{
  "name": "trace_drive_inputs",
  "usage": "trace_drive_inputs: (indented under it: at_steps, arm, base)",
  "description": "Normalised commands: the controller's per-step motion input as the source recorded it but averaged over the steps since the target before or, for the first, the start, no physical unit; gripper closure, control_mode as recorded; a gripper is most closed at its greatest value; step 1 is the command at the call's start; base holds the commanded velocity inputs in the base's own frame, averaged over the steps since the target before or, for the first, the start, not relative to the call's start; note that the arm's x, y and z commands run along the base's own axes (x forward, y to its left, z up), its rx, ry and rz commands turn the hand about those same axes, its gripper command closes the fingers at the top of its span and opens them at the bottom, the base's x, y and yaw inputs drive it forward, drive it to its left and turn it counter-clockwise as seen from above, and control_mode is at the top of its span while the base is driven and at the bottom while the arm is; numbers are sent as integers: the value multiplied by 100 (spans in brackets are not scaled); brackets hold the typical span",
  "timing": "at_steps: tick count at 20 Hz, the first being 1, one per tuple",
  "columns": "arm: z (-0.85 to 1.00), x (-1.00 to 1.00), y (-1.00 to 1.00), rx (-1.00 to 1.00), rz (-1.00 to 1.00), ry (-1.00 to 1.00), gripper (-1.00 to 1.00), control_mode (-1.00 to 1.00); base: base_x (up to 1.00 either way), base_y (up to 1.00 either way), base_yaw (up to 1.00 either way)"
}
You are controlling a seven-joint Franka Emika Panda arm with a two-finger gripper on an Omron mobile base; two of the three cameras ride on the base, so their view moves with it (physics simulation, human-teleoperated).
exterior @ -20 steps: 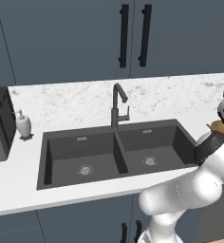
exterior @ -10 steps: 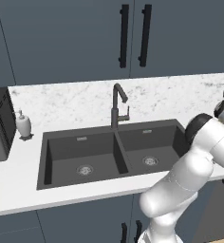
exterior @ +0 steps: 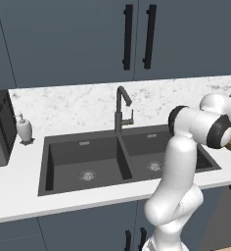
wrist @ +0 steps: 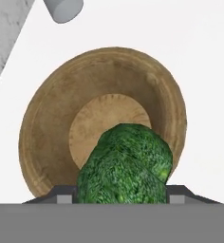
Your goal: Pick the broccoli from the sink and place it in the bowl. Then pick the bowl and place it in the microwave. Then close the microwave door and press the start button.
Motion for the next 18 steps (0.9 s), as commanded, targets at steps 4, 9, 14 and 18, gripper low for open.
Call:
trace_drive_inputs:
  at_steps: [4, 9, 14, 18]
  arm:
    - [-6, 0, -23, 11, 0, 0, 100, -100]
    - [-1, 5, -14, 5, 0, 2, 100, -100]
    - [-10, 27, 5, -1, 0, 2, 100, -100]
    - [-31, 54, 4, -1, -1, 3, 100, -100]
  base:
    - [0, 0, 0]
    - [0, 0, 0]
    - [0, 0, 0]
    - [0, 0, 0]
